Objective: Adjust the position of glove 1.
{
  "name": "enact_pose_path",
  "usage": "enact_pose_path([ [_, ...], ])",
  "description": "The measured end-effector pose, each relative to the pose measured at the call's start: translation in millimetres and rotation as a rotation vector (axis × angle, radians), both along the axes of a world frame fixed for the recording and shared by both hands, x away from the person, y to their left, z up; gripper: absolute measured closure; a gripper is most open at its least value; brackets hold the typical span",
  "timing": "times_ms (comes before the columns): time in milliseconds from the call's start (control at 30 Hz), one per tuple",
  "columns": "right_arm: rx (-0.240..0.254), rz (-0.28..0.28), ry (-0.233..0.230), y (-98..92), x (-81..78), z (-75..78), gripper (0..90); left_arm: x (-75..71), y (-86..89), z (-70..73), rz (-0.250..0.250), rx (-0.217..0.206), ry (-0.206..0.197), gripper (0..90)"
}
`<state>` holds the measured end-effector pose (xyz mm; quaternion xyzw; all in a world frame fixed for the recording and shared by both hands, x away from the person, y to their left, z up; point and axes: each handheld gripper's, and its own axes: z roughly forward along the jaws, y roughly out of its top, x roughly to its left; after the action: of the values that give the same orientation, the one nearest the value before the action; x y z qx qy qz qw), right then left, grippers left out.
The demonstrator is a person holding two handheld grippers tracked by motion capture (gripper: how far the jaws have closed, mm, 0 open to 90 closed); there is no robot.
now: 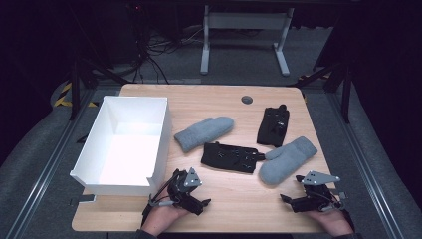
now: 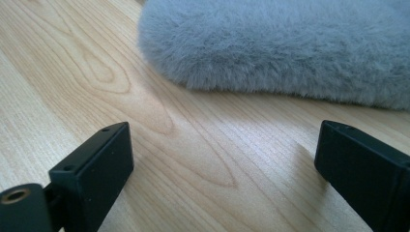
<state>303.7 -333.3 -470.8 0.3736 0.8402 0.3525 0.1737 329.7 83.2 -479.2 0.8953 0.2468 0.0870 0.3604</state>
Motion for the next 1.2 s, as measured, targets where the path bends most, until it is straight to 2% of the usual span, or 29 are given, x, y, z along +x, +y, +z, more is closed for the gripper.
enact_pose_path([
  [333, -0.013, 0.006, 0.019, -1.8, 0.0, 2.4, 9.3, 0.5, -0.5, 0.1, 0.002, 0.002, -0.001, 0.1],
  [567, -0.024, -0.003, 0.046, -7.7, 1.3, 13.8, 28.4, 2.8, -1.9, 0.3, 0.0, 0.003, 0.0, 0.1],
  [633, -0.008, -0.017, 0.047, -10.0, 2.8, 18.3, 34.9, 3.0, -1.9, 0.2, -0.001, 0.003, 0.0, 0.1],
  [667, -0.008, -0.017, 0.047, -10.0, 2.8, 18.3, 34.9, 3.0, -1.9, 0.2, -0.001, 0.003, 0.0, 0.1],
  [700, 0.006, -0.028, 0.039, -12.0, 5.6, 24.8, 47.9, 3.2, -1.8, 0.3, -0.002, 0.002, -0.001, 0.2],
  [733, 0.006, -0.028, 0.039, -12.0, 5.6, 24.8, 47.9, 3.2, -1.8, 0.3, -0.001, 0.003, 0.0, 0.2],
  [833, 0.03, -0.025, 0.015, -13.0, 12.2, 35.1, 70.4, 3.0, -2.0, 0.2, 0.001, 0.0, 0.001, 0.2],
  [933, 0.042, -0.03, -0.003, -14.4, 18.5, 41.3, 87.5, 2.9, -1.9, 0.3, 0.001, 0.002, 0.002, 0.2],
  [967, 0.049, -0.037, -0.01, -15.4, 20.5, 43.2, 90.0, 3.1, -1.9, 0.3, 0.001, 0.003, 0.002, 0.2],
  [1200, 0.076, -0.08, -0.029, -25.9, 43.8, 51.8, 90.0, 3.8, -2.4, 0.3, 0.0, 0.002, 0.0, 0.2],
])
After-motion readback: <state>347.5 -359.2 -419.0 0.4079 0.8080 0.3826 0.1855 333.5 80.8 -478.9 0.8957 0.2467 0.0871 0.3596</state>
